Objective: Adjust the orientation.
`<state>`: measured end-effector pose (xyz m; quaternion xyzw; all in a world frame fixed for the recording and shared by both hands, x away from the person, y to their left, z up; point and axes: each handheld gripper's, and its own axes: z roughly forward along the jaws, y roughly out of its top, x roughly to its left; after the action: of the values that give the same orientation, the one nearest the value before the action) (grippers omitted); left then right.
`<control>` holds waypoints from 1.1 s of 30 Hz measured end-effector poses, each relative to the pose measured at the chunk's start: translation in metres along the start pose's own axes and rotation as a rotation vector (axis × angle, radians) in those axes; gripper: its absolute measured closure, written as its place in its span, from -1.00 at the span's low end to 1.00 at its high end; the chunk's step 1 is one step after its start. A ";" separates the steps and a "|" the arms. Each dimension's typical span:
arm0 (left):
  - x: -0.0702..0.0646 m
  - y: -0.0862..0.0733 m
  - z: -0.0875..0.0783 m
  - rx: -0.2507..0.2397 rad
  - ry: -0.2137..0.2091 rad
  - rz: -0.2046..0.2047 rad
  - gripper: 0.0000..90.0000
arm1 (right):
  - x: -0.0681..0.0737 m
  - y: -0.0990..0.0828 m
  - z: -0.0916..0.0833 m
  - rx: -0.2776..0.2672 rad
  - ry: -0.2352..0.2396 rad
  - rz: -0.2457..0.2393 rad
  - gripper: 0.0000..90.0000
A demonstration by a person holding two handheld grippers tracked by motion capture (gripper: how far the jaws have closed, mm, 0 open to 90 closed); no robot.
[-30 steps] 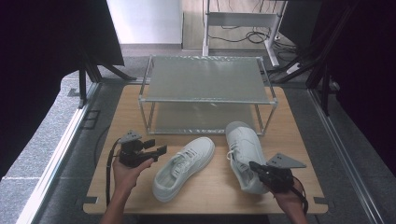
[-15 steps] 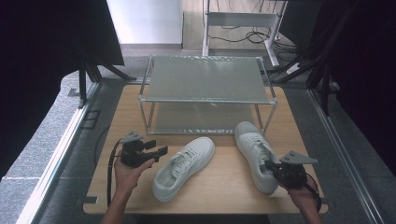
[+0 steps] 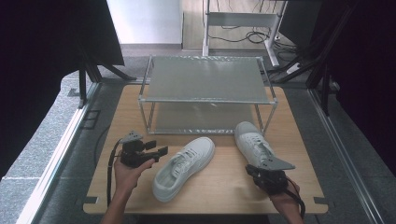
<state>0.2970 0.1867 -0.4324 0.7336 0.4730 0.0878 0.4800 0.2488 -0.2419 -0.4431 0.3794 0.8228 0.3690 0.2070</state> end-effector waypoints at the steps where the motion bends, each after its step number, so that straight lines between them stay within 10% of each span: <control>1: 0.001 0.000 0.000 0.001 0.001 -0.004 -0.18 | -0.001 -0.003 0.004 0.028 -0.019 0.004 0.91; 7: 0.003 -0.001 0.000 0.005 0.004 -0.013 -0.18 | -0.002 -0.014 0.000 0.067 -0.109 -0.041 0.98; 14: 0.004 -0.001 -0.001 0.008 0.004 -0.015 -0.18 | -0.002 -0.022 -0.009 0.063 -0.049 0.003 1.00; 22: 0.005 0.000 -0.002 0.003 0.005 -0.019 -0.18 | -0.004 -0.032 -0.012 0.094 -0.052 0.005 1.00; 27: 0.006 0.000 -0.004 0.002 0.006 -0.023 -0.18 | -0.014 -0.045 -0.020 0.142 -0.147 0.014 1.00; 33: 0.006 0.000 -0.006 -0.005 0.005 -0.029 -0.18 | -0.031 -0.057 -0.032 0.105 -0.093 0.083 1.00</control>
<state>0.2973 0.1950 -0.4313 0.7252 0.4846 0.0839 0.4819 0.2213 -0.3051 -0.4645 0.4404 0.8140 0.3155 0.2094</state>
